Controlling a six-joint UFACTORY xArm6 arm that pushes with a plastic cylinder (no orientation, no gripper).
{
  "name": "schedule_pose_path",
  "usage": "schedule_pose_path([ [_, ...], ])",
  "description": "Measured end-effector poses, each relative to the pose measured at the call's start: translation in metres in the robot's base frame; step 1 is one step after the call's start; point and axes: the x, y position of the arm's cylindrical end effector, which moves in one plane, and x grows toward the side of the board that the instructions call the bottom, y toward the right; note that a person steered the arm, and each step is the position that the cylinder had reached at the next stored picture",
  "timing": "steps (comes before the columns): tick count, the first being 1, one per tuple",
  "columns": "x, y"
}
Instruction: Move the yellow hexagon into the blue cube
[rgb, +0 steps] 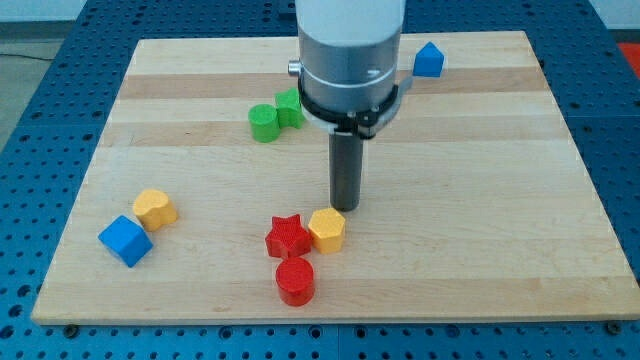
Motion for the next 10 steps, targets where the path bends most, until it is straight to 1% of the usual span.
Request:
schedule_pose_path([
  [1, 0.047, 0.044],
  [2, 0.081, 0.044],
  [3, 0.035, -0.022],
  [4, -0.015, -0.053],
  [5, -0.024, -0.079],
  [6, -0.003, -0.034],
  [7, -0.001, -0.054],
  [8, -0.001, -0.119],
  [9, -0.001, -0.151],
  [10, 0.006, -0.124],
])
